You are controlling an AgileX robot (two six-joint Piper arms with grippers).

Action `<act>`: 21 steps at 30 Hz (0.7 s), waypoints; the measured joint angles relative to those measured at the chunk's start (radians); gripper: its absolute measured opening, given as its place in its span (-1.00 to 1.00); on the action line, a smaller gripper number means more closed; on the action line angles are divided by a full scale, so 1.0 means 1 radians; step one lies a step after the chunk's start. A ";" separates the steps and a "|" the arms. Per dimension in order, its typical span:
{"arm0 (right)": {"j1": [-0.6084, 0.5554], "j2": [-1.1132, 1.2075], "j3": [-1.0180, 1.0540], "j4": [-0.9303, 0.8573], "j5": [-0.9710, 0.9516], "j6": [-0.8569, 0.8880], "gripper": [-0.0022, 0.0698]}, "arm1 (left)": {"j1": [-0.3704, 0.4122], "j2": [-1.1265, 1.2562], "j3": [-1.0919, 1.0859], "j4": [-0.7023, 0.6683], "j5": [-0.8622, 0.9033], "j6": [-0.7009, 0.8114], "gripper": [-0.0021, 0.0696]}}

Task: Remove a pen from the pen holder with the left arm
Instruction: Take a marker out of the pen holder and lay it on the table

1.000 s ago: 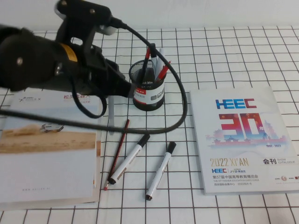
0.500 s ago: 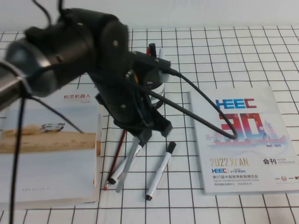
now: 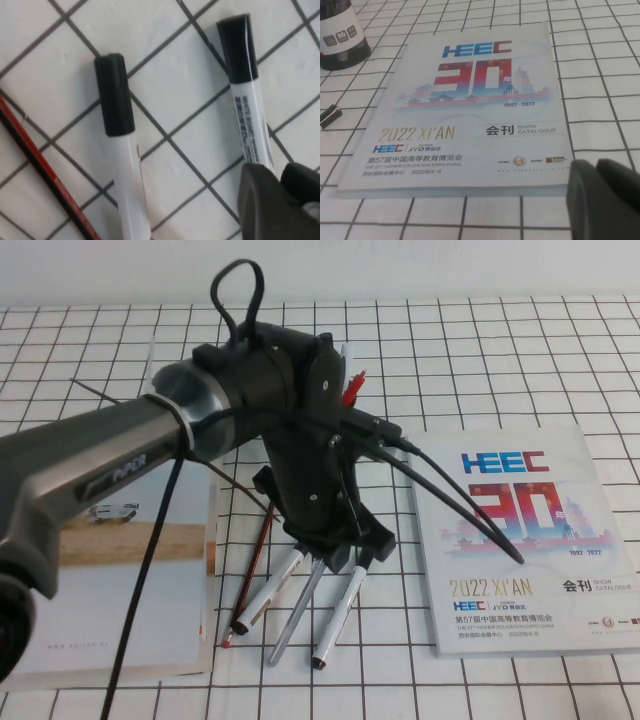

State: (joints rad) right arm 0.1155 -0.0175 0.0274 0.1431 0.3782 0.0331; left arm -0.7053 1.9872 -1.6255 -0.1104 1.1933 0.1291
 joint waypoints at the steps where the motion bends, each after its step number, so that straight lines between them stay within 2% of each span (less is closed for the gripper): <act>1: 0.000 0.000 0.000 0.000 0.000 0.000 -0.98 | 0.000 0.010 0.000 0.001 -0.013 0.005 -0.83; 11: 0.000 0.000 0.000 0.000 0.000 0.000 -0.98 | 0.000 0.055 0.000 0.062 -0.186 0.017 -0.83; 21: 0.000 0.000 0.000 0.000 0.000 0.000 -0.98 | 0.000 0.113 -0.005 0.069 -0.261 0.010 -0.83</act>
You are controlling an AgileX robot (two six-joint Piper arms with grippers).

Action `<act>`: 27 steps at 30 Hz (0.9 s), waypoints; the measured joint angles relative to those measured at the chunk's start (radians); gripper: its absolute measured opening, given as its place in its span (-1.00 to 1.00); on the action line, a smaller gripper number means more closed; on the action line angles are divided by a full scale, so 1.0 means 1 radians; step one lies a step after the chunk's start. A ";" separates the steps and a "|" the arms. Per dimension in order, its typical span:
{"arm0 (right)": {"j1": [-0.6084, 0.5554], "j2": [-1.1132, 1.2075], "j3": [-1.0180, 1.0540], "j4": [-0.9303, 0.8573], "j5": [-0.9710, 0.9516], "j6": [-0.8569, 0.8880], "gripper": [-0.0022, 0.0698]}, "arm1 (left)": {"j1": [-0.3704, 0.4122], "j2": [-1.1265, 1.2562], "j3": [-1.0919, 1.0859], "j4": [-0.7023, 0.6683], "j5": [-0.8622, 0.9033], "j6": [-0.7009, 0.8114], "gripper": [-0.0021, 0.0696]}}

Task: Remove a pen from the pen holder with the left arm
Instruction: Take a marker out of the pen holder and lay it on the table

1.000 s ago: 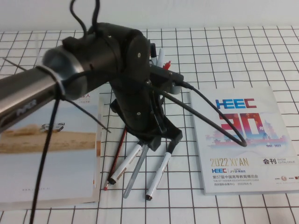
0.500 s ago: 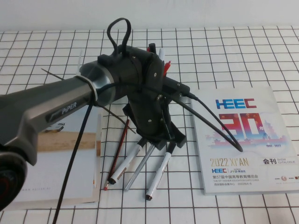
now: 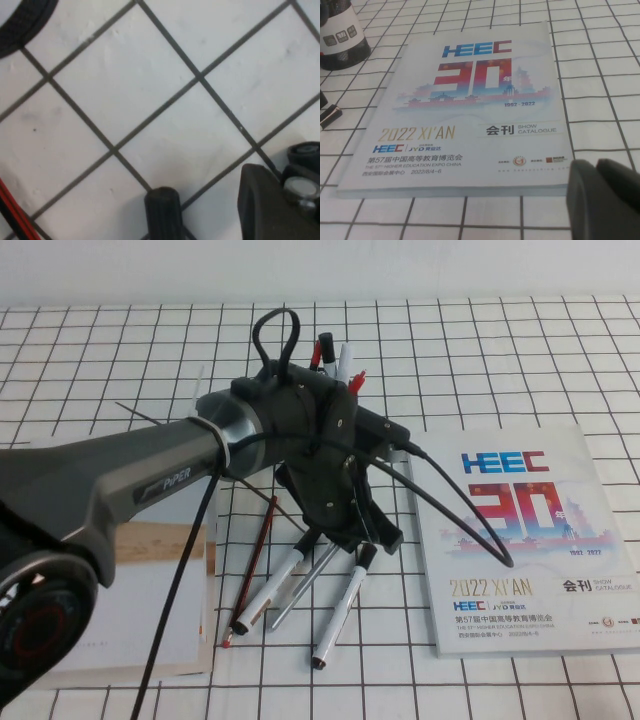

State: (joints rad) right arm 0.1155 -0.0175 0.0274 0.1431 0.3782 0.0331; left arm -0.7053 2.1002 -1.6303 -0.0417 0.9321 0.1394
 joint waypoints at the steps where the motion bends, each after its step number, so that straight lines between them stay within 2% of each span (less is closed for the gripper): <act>1: 0.000 0.000 0.000 0.000 0.000 0.000 -0.98 | 0.000 0.002 0.000 0.000 -0.007 0.000 -0.83; 3: 0.000 0.000 0.000 0.000 0.000 0.000 -0.98 | 0.002 0.006 0.000 0.002 -0.022 0.002 -0.79; 6: 0.000 0.000 0.000 0.000 0.000 0.000 -0.98 | 0.004 0.007 0.000 0.004 -0.044 0.007 -0.64; 10: 0.000 0.000 0.000 0.000 0.000 0.000 -0.98 | 0.005 0.007 0.000 0.004 -0.069 0.010 -0.27; 12: 0.000 0.000 0.000 0.000 0.000 0.000 -0.98 | 0.005 0.005 0.000 0.004 -0.071 0.010 -0.15; 18: 0.000 0.000 0.000 0.000 0.000 0.000 -0.98 | 0.001 -0.103 0.088 0.014 -0.099 0.010 -0.08; 21: 0.000 0.000 0.000 0.000 0.000 0.000 -0.98 | -0.014 -0.218 0.201 0.042 -0.164 0.013 -0.23; 25: 0.000 0.000 0.000 0.000 0.000 0.000 -0.98 | -0.031 -0.398 0.390 0.057 -0.286 -0.002 -0.73; 27: 0.000 0.000 0.000 0.000 0.000 0.000 -0.98 | -0.033 -0.481 0.473 0.057 -0.326 -0.031 -0.85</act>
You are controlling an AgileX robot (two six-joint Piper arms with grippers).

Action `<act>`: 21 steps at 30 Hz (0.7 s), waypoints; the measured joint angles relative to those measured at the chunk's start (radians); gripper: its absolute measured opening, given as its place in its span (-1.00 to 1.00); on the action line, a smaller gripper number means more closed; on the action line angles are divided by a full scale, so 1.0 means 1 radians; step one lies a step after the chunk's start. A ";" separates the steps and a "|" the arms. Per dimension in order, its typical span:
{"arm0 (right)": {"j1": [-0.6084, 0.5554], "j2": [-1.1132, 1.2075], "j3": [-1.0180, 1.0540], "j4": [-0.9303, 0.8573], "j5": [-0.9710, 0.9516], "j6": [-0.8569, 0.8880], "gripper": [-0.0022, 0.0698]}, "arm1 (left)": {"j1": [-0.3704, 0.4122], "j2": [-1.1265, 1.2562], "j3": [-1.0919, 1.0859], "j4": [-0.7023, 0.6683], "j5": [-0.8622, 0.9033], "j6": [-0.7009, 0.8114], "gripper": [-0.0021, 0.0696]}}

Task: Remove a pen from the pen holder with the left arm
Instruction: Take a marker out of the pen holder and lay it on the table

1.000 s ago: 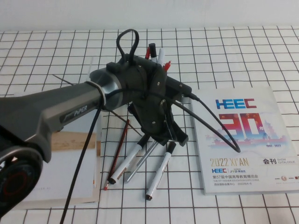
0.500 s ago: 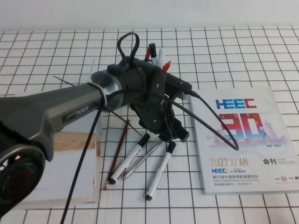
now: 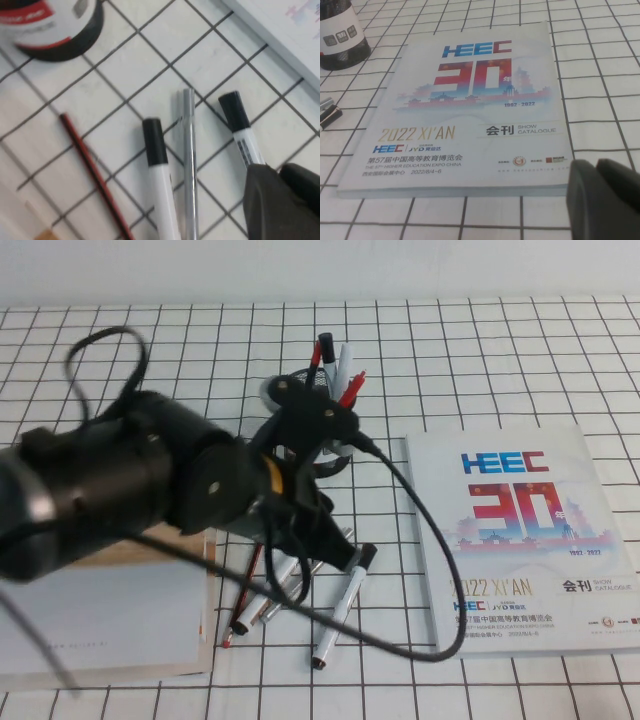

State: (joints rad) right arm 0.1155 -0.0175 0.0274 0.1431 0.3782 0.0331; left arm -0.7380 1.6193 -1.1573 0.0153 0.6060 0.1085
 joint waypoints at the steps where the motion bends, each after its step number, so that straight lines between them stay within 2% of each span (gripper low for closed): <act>1: 0.000 0.000 0.000 0.000 0.000 0.000 -0.98 | 0.000 -0.046 0.042 0.005 -0.017 -0.023 -0.88; 8: 0.000 0.000 0.000 0.000 0.000 0.000 -0.98 | 0.000 -0.377 0.258 0.024 -0.158 -0.155 -0.94; 21: 0.000 0.000 0.000 0.000 0.000 0.000 -0.98 | 0.000 -0.821 0.477 0.080 -0.176 -0.165 -0.94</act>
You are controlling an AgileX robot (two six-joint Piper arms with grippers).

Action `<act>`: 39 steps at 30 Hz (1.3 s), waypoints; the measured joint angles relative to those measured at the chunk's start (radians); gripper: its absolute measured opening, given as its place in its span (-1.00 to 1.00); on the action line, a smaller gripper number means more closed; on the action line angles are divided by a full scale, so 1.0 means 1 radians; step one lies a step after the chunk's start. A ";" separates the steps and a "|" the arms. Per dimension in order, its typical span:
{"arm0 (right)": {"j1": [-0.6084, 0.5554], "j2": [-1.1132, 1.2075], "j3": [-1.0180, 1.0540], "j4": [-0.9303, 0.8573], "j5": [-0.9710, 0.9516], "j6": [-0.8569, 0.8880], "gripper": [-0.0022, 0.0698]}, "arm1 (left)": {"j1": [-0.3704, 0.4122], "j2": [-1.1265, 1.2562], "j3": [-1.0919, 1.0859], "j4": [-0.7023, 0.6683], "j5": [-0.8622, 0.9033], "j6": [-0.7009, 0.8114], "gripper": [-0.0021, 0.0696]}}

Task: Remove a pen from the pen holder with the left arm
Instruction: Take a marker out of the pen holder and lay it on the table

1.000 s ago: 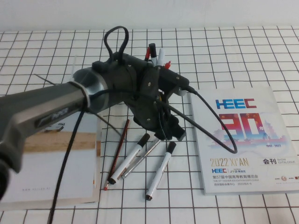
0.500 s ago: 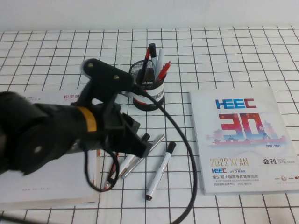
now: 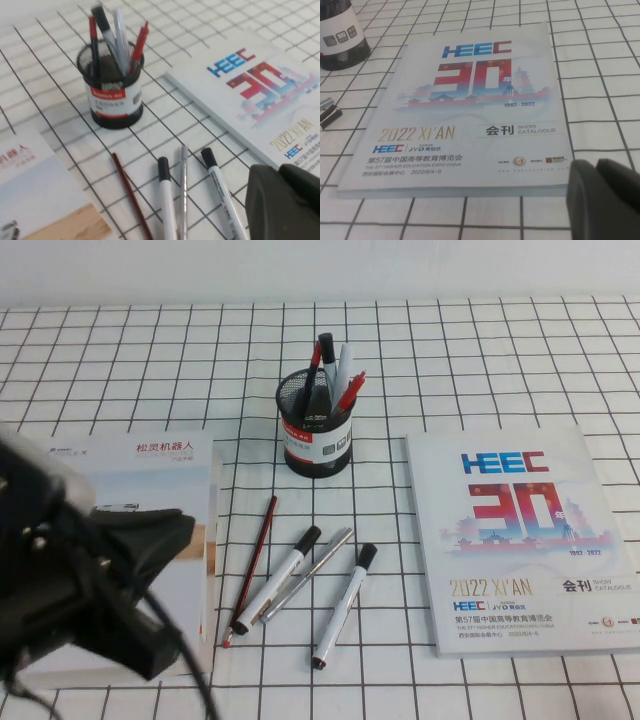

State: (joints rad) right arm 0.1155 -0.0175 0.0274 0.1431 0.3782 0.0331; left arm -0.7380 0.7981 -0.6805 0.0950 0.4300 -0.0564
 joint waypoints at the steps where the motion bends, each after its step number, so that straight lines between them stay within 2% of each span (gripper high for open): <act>1: 0.000 0.000 0.000 0.000 0.000 0.000 -0.98 | 0.000 -0.038 0.017 0.011 0.000 0.000 -0.94; 8: 0.000 0.000 0.000 0.000 0.000 0.000 -0.98 | 0.000 -0.247 0.098 0.043 0.119 -0.004 -0.94; 17: 0.000 0.000 0.000 0.000 0.000 0.000 -0.98 | 0.000 -0.283 0.107 0.075 0.277 0.000 -0.94; 22: 0.000 0.000 0.000 0.000 0.000 0.000 -0.98 | 0.000 -0.283 0.111 0.125 0.237 -0.057 -0.94; 27: 0.000 0.000 0.000 0.000 0.000 0.000 -0.98 | 0.008 -0.284 0.184 0.293 0.051 -0.192 -0.94; 30: 0.000 0.000 0.000 0.000 0.000 0.000 -0.98 | 0.084 -0.294 0.268 0.322 -0.112 -0.221 -0.94; 36: 0.000 0.000 0.000 0.000 0.000 0.000 -0.98 | 0.310 -0.351 0.438 0.209 -0.412 -0.175 -0.94; 39: 0.000 0.000 0.000 0.000 0.000 0.000 -0.98 | 0.396 -0.393 0.517 0.176 -0.559 -0.103 -0.94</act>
State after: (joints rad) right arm 0.1155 -0.0175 0.0274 0.1431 0.3782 0.0331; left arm -0.3424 0.4049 -0.1638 0.2709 -0.1291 -0.1597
